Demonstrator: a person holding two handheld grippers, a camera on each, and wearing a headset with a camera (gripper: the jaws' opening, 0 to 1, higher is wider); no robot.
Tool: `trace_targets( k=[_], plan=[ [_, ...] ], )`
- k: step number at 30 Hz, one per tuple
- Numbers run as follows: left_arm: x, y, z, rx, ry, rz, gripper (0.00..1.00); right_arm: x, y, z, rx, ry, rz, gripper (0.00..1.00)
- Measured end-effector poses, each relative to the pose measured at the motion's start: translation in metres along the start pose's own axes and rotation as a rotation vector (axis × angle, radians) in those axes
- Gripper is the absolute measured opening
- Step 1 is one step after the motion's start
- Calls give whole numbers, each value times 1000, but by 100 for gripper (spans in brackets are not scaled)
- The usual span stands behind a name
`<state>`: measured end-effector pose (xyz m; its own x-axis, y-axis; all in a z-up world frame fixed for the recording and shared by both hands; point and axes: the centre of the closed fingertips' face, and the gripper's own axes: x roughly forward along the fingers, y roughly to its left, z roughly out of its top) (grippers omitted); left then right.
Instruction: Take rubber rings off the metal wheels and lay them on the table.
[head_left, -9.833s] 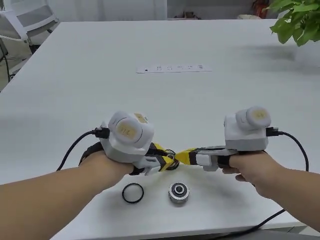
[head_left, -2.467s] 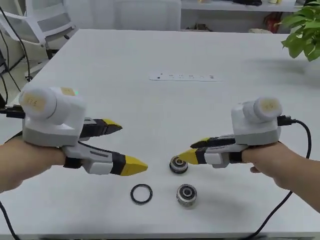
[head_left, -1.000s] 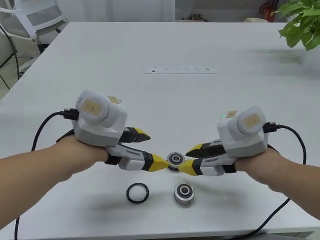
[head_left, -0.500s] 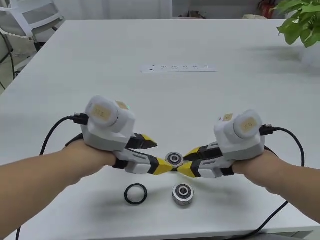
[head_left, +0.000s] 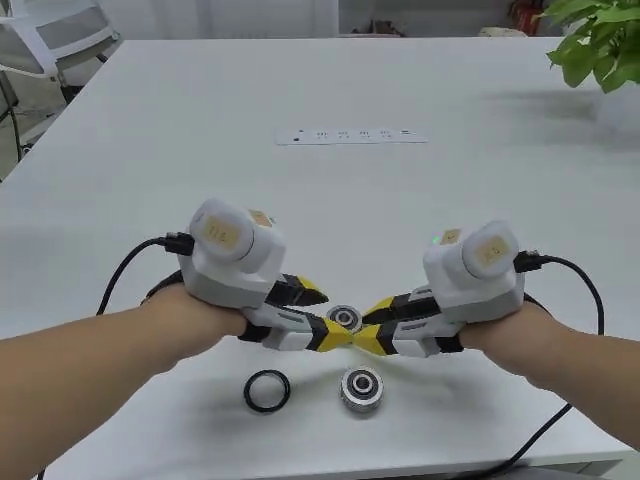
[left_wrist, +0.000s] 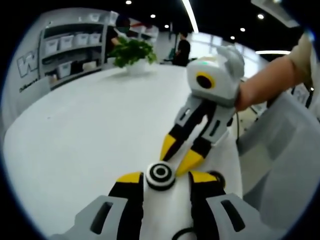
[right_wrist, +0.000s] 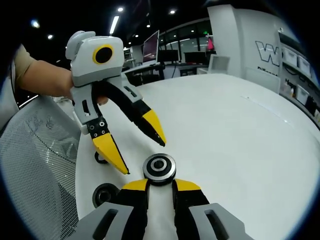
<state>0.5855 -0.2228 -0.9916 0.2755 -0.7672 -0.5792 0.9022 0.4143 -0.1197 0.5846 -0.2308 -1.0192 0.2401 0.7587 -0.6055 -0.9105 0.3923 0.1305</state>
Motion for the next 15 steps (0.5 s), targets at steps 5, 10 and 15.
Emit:
trace_targets(
  k=[5,10,15],
  plan=[
    [4,-1,-2,3,12,-2,33,0,0,0,6,-3,-3,15],
    [8,0,-1,-3,11,4,29,-1,0,-1,12,-1,-5,14],
    [10,2,-2,3,23,12,22,-1,0,-3,15,0,-6,13]
  ],
)
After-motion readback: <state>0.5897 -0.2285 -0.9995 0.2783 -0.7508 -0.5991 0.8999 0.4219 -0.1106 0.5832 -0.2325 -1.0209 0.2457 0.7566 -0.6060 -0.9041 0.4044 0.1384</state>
